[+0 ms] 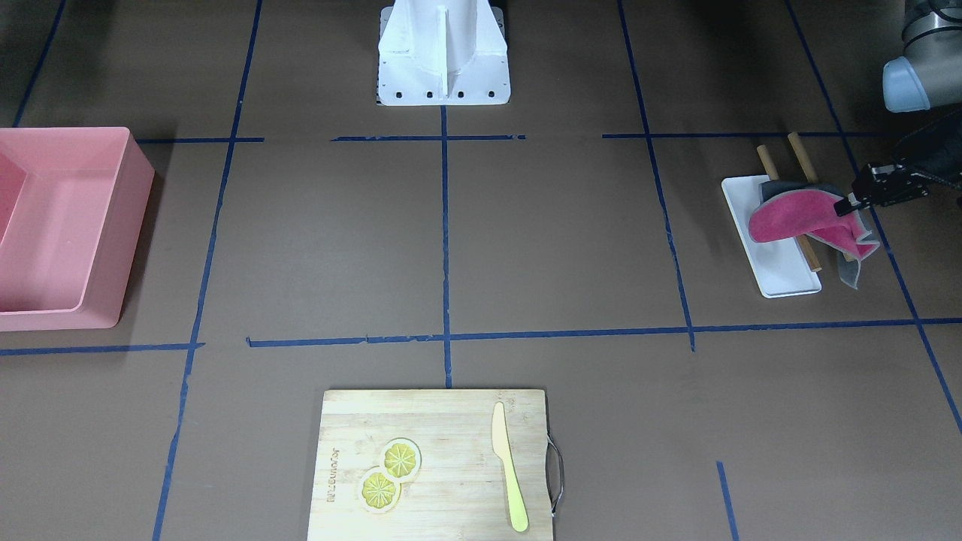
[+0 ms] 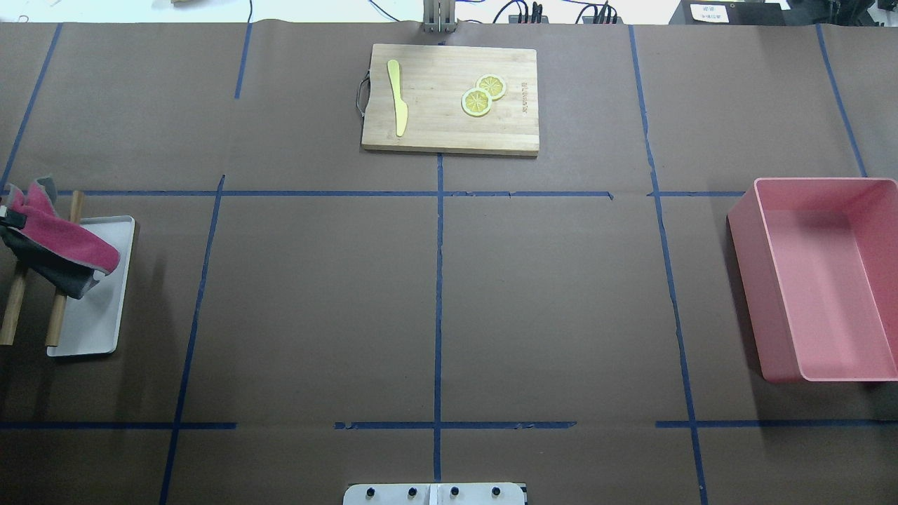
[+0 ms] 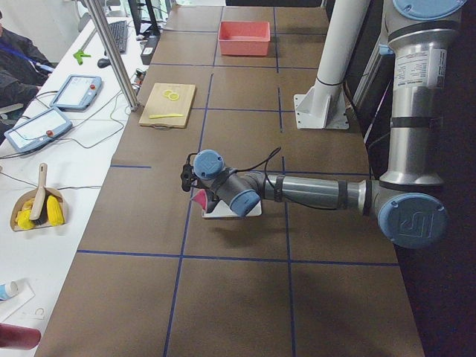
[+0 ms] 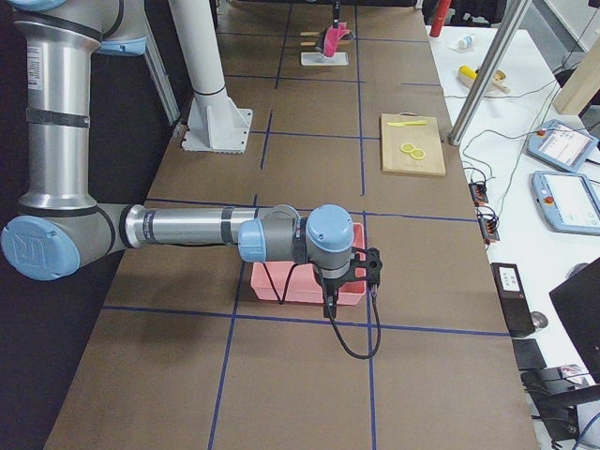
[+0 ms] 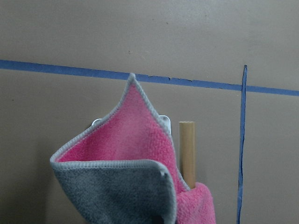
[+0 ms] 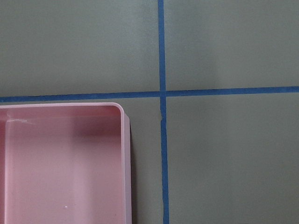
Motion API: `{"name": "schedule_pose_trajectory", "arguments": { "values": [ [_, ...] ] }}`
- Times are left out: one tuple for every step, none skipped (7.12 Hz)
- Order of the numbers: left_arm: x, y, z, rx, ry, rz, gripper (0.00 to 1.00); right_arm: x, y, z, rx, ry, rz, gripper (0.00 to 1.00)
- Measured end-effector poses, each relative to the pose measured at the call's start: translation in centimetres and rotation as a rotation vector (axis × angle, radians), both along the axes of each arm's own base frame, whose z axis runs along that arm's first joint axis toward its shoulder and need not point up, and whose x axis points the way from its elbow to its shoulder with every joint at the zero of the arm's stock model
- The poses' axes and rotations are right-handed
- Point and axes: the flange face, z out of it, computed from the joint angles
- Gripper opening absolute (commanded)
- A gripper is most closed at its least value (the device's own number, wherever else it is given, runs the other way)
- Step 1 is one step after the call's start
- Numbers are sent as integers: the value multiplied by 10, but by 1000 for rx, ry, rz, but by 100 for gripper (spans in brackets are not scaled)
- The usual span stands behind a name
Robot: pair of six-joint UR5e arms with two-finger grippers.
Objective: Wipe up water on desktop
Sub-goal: 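Lift the cloth off the tray toward the table center with the left gripper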
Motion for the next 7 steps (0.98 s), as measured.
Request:
{"name": "schedule_pose_trajectory", "arguments": {
  "values": [
    [-18,-1,-7,-10,37,-11,1,0,-1,-2,0,0,6,100],
    [-36,-5,-20,-28,74,-21,1,0,-2,-5,-2,-1,15,100],
    [-50,-16,-48,-63,104,-47,1,0,-2,-9,6,-2,20,100],
    [-58,-31,-91,-129,126,-88,1,-1,-4,-18,30,-6,25,100],
    [-60,-45,-132,-207,145,-127,1,-4,-6,-33,71,-16,29,100],
    [-57,-58,-165,-288,164,-161,1,-16,-9,-51,117,-30,27,100],
    [-49,-71,-198,-369,183,-183,1,-38,-13,-70,153,-52,28,100]
  ]
}}
